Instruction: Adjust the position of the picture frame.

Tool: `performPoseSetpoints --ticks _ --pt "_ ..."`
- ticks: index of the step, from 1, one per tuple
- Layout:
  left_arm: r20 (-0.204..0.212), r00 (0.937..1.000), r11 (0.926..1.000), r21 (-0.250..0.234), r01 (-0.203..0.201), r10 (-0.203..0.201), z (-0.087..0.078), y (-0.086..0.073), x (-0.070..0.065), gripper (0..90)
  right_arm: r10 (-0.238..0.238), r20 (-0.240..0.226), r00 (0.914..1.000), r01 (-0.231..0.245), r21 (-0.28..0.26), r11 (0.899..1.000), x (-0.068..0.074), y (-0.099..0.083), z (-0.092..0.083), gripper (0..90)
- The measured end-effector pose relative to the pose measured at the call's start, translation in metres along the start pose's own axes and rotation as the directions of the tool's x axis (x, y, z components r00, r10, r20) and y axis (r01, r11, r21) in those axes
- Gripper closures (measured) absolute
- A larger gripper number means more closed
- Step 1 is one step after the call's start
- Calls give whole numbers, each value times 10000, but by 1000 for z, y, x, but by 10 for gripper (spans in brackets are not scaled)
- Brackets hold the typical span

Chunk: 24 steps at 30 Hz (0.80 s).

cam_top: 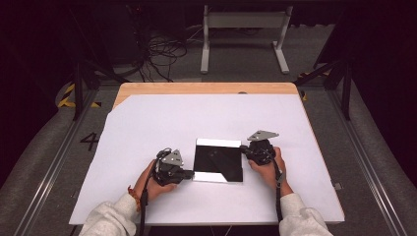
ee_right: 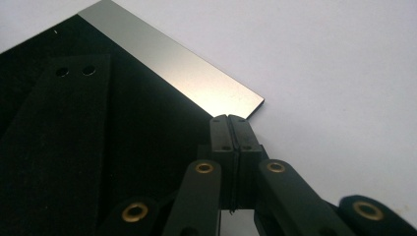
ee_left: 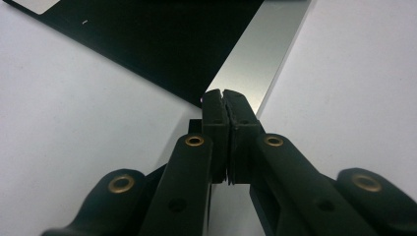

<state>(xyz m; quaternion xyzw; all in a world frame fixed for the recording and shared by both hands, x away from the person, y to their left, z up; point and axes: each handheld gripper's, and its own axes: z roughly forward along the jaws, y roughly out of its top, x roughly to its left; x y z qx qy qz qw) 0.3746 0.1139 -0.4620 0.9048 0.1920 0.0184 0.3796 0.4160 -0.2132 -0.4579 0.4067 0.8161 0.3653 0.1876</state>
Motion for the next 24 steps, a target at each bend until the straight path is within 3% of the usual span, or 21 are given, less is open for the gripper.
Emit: performPoseSetpoints --ticks 3,7,16,24 --pt "-214 9997 9998 140 -138 141 0 2 -4 896 -59 -40 10000 59 12 10000 -1 1 1 900" --pt "147 9999 10000 -36 54 -53 1 0 -1 895 -104 53 9999 104 -24 9999 -1 2 3 900" --pt "-30 9998 9998 4 -208 208 2 2 -5 893 -170 258 9995 170 16 9999 1 4 4 900" --pt "-185 9994 9996 48 -286 287 2 1 -7 861 -95 -493 9987 95 -3 10000 4 -8 -9 894"
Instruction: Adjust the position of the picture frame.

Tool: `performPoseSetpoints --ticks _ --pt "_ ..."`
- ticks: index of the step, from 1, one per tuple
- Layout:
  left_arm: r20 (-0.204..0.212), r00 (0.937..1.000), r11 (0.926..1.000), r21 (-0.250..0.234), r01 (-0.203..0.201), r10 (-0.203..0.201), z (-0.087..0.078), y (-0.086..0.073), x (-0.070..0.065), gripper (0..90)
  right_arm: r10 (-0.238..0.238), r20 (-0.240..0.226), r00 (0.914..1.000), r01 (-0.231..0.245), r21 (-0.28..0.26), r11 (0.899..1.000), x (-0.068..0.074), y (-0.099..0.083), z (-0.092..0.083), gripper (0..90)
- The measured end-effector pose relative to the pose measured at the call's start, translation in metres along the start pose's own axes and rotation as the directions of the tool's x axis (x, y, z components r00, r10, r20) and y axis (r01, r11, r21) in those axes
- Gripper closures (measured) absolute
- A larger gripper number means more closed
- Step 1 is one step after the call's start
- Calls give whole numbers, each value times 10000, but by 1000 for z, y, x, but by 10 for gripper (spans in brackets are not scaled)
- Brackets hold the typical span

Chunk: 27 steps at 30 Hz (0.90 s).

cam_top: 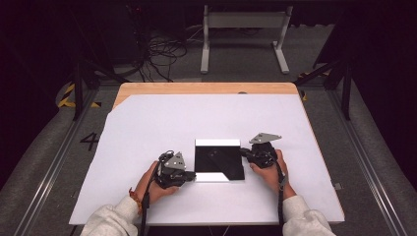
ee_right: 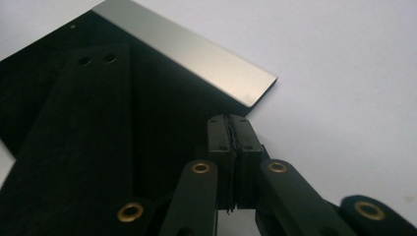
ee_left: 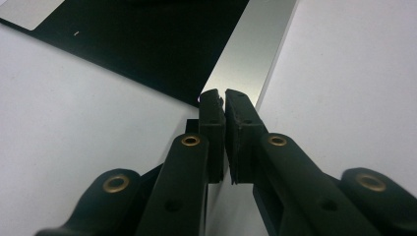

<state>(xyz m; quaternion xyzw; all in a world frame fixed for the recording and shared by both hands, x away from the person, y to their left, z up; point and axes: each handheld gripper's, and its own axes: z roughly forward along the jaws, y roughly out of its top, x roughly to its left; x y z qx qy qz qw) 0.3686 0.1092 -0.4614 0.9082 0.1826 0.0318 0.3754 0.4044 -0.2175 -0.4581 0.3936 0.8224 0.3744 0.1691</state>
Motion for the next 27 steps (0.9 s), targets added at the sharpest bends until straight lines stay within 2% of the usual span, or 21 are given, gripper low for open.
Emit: performPoseSetpoints --ticks 6,10,12,17,21,23,26,27 --pt "-129 9998 9999 69 -143 144 0 1 -1 854 -37 -436 9990 38 22 10000 8 -11 -11 900" --pt "-154 9999 10000 45 -62 62 0 1 -2 851 -149 -797 9967 163 173 9997 14 -17 -19 900" --pt "-188 9998 9999 51 -91 92 0 1 -2 850 -270 -715 9971 287 225 9993 18 -18 -22 900" --pt "-180 9998 10000 56 -32 33 0 1 -1 845 -6 -888 9960 24 203 9998 17 -21 -23 900" --pt "-161 9999 10000 58 55 -54 -1 0 -1 840 -216 -743 9970 231 200 9995 20 -20 -24 900" --pt "-250 9997 9999 96 -82 84 -2 0 -3 813 -150 -766 9969 163 159 9997 18 -21 -25 868" --pt "-371 9988 9994 158 -323 329 -8 -3 -6 807 -319 -881 9956 330 105 9994 14 -23 -32 852" --pt "-376 9990 9997 37 -254 255 -10 -4 -8 806 -352 -931 9950 356 34 9994 13 -25 -35 842"
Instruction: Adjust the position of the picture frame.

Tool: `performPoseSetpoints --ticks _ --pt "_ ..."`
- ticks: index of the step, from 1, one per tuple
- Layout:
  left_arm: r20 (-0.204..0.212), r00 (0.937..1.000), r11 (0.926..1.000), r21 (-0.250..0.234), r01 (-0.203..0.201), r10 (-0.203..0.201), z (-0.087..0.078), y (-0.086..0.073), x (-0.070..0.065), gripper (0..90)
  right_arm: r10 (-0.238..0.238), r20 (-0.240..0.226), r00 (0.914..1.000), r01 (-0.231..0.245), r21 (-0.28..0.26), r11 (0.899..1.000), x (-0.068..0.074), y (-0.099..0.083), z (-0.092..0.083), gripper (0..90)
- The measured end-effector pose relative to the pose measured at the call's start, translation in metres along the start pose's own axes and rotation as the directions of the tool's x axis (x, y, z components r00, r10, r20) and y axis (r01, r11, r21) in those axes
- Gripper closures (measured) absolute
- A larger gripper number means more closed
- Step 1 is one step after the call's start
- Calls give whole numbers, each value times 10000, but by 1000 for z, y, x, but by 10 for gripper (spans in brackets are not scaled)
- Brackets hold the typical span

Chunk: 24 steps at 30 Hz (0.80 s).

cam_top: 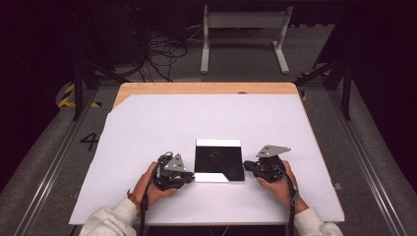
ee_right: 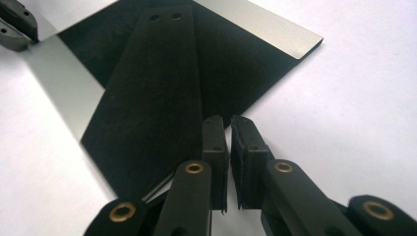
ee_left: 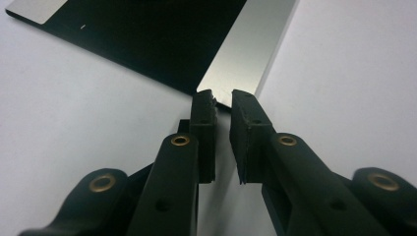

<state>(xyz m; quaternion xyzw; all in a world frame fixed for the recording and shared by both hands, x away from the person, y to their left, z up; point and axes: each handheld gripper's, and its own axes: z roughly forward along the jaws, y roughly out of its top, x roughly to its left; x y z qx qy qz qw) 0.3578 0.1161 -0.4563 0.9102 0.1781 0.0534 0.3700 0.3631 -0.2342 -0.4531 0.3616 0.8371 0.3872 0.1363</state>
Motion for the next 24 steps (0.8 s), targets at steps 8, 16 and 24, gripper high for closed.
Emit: performPoseSetpoints --ticks 8,16,24 --pt "-474 9989 9966 -818 12 -51 -27 -13 -6 742 -368 257 9990 372 -154 9992 -5 -14 -34 826" --pt "-864 9960 9892 -1464 88 -216 -48 -29 -9 605 -451 278 9986 440 390 9983 -9 -27 -50 800" --pt "-1411 9888 9915 -1265 315 -494 -52 -47 -11 389 -473 204 9987 463 444 9979 -8 -32 -58 775"
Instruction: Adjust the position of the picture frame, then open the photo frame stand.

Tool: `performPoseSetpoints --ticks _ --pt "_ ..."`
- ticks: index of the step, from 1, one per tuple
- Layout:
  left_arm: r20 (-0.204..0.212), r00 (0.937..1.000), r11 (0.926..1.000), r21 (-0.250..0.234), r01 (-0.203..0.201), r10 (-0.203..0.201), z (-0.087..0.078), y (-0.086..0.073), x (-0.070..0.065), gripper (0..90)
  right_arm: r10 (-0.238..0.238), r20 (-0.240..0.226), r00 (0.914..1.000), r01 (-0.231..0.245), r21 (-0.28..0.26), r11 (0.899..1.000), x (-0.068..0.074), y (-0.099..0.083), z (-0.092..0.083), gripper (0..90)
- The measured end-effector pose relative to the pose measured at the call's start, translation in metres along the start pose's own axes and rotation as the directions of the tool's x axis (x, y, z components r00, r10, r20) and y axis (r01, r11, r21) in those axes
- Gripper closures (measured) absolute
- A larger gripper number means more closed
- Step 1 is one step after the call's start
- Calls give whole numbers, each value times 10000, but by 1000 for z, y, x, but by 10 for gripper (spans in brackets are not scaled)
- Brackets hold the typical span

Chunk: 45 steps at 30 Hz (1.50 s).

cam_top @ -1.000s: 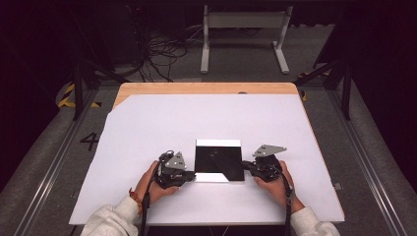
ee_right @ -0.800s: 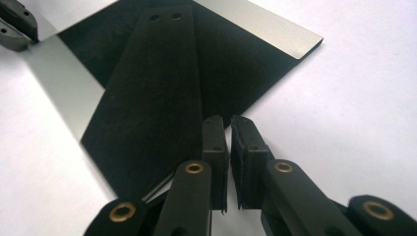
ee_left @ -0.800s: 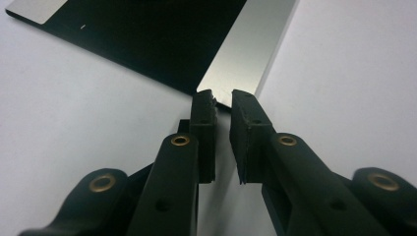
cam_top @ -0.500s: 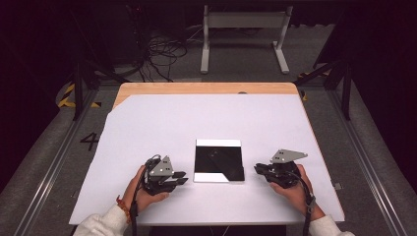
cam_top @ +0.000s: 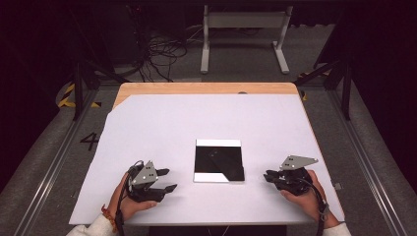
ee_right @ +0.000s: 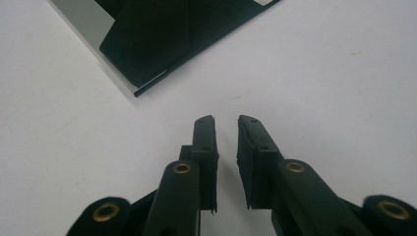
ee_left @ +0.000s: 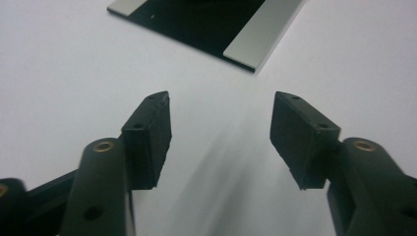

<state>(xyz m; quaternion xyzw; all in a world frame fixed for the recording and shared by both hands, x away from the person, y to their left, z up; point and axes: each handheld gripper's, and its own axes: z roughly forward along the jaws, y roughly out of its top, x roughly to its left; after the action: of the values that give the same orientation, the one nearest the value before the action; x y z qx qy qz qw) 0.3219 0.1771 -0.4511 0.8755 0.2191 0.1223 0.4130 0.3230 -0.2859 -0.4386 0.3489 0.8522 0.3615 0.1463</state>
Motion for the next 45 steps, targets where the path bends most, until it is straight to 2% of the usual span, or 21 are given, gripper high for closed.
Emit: performPoseSetpoints --ticks 7,9,11,14,17,19,23,29,34,40,45 --pt "-468 9980 9990 -145 419 -425 -13 -15 1 290 -100 -191 9998 102 88 9999 7 3 -1 772" --pt "-451 9967 9976 -218 659 -668 -16 -19 3 270 45 -528 9986 -44 5 10000 9 8 -1 771" --pt "-540 9957 9970 -242 741 -753 -17 -21 4 256 -197 -509 9985 200 56 9998 14 13 0 762" --pt "-567 9952 9965 -272 785 -800 -17 -21 4 240 -549 -762 9956 588 501 9970 22 18 10 747" --pt "-493 9948 9956 -302 882 -896 -17 -20 2 234 -672 -1046 9922 767 898 9930 29 22 20 740" --pt "-540 9951 9963 -271 810 -824 -18 -20 0 230 -727 -1200 9901 845 970 9917 34 26 24 740" --pt "-567 9945 9959 -253 864 -877 -16 -20 2 226 -829 -1254 9886 970 1113 9890 41 31 28 764" --pt "-517 9948 9960 -185 868 -877 -12 -17 1 221 -1099 -1173 9870 1296 1762 9758 45 32 35 804" --pt "-496 9956 9969 -94 786 -789 -10 -16 -1 221 -995 -1078 9892 1180 1826 9761 43 35 38 815" --pt "-408 9950 9957 -227 901 -910 -9 -15 0 220 -951 -948 9910 1106 1752 9783 45 38 42 823" --pt "-360 9949 9955 -138 934 -939 -7 -15 0 219 -553 -1295 9900 743 1469 9863 41 35 42 779"
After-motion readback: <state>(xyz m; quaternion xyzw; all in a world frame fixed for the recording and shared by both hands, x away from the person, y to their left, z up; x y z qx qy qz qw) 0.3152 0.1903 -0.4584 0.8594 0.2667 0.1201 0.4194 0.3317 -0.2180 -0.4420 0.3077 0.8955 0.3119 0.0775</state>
